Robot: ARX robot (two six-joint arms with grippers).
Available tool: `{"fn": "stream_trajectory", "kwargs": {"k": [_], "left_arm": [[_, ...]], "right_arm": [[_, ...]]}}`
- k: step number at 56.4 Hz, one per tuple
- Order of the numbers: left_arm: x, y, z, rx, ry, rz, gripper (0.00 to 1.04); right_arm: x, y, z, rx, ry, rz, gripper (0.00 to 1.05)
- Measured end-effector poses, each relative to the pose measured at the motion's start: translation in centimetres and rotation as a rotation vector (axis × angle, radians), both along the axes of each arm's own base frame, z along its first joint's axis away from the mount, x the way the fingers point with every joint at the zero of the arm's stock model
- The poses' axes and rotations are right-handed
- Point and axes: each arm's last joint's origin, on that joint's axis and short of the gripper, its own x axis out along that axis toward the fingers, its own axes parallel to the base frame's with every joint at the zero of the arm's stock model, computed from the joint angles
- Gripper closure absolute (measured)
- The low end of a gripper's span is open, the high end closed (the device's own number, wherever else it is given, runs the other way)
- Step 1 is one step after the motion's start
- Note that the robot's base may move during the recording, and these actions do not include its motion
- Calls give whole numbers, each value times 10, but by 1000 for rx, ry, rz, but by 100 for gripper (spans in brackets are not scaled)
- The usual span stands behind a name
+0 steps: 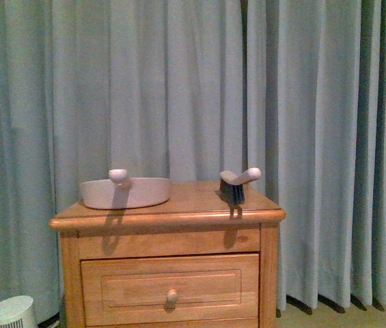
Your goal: Clean up trash
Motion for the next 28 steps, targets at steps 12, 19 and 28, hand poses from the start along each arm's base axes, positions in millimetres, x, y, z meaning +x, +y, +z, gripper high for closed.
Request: {"fn": "stream_trajectory", "kwargs": {"k": [12,19,28], "left_arm": [[0,0,0,0,0,0,8],[0,0,0,0,0,0,8],[0,0,0,0,0,0,8]], "right_arm": [[0,0,0,0,0,0,7],[0,0,0,0,0,0,7],[0,0,0,0,0,0,7]]}}
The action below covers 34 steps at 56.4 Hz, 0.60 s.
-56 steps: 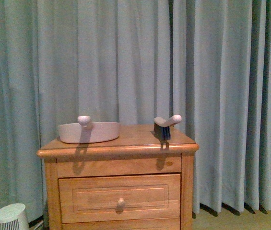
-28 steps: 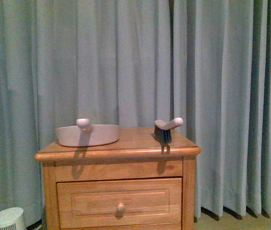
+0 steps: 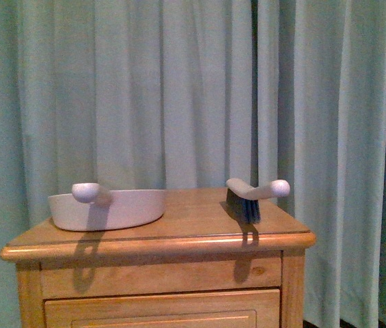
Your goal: Clean up trash
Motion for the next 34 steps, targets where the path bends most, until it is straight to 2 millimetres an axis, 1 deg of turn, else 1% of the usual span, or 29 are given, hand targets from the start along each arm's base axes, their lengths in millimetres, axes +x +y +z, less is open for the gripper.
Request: {"fn": "stream_trajectory", "kwargs": {"k": [34], "left_arm": [[0,0,0,0,0,0,8]], "right_arm": [[0,0,0,0,0,0,7]]}}
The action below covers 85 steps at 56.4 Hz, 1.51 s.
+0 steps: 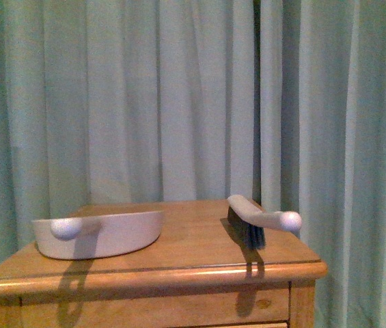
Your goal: Clean up trash
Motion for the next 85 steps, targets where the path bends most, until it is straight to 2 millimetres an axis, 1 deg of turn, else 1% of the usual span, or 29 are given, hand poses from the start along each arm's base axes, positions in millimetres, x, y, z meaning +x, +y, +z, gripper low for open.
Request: {"fn": "stream_trajectory", "kwargs": {"k": [20,21,25,28,32,34,35,37,38,42,44,46,47,53,59,62,64,69,72,79,85], "left_arm": [[0,0,0,0,0,0,8],[0,0,0,-11,18,-10,8],[3,0,1,-62,200,-55,8],[9,0,8,-66,251,-51,8],[24,-2,34,-40,263,-51,8],[34,-6,51,-16,275,-62,8],[37,-7,55,-8,277,-68,8],[48,-13,69,28,287,-98,8],[54,-17,77,44,290,-115,8],[92,-45,115,109,332,-199,8],[109,-58,127,129,368,-233,8],[122,-68,135,154,398,-245,8],[125,-71,136,161,403,-245,8],[167,-96,148,209,471,-231,8],[204,-115,146,222,544,-189,8],[217,-121,141,220,575,-168,8],[229,-126,135,225,605,-146,8],[246,-133,119,237,659,-112,8],[258,-137,105,240,703,-87,8],[272,-138,88,235,754,-50,8],[282,-136,74,221,788,-18,8]], "right_arm": [[0,0,0,0,0,1,7],[0,0,0,0,0,0,7],[0,0,0,0,0,0,7],[0,0,0,0,0,0,7],[0,0,0,0,0,0,7],[0,0,0,0,0,0,7],[0,0,0,0,0,0,7],[0,0,0,0,0,0,7],[0,0,0,0,0,0,7],[0,0,0,0,0,0,7],[0,0,0,0,0,0,7],[0,0,0,0,0,0,7],[0,0,0,0,0,0,7],[0,0,0,0,0,0,7],[0,0,0,0,0,0,7],[0,0,0,0,0,0,7],[0,0,0,0,0,0,7],[0,0,0,0,0,0,7],[0,0,0,0,0,0,7],[0,0,0,0,0,0,7],[0,0,0,0,0,0,7]]}}
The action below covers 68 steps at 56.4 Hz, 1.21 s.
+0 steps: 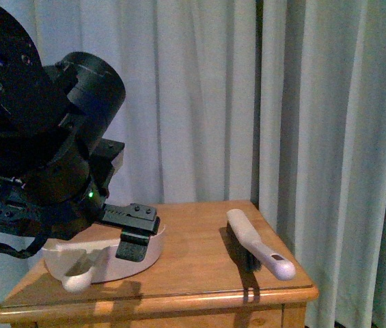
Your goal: Clean up trash
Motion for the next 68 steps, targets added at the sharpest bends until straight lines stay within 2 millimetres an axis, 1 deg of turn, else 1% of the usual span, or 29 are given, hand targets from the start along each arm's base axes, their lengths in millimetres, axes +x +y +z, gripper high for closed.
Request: {"fn": "stream_trajectory", "kwargs": {"k": [6,13,37,52,55,63,66,68], "left_arm": [[8,6,-14,10,26,35,8],[12,7,-21,9,36,46,8],[19,5,-38,12,65,39,8],[23,3,-42,13,69,40,8],[24,3,-42,13,68,39,14],[24,2,-42,8,65,33,39],[24,1,-42,5,62,31,46],[24,1,-42,3,59,30,54]], "right_arm": [[0,0,0,0,0,0,7],[0,0,0,0,0,0,7],[0,0,0,0,0,0,7],[0,0,0,0,0,0,7],[0,0,0,0,0,0,7],[0,0,0,0,0,0,7],[0,0,0,0,0,0,7],[0,0,0,0,0,0,7]]}}
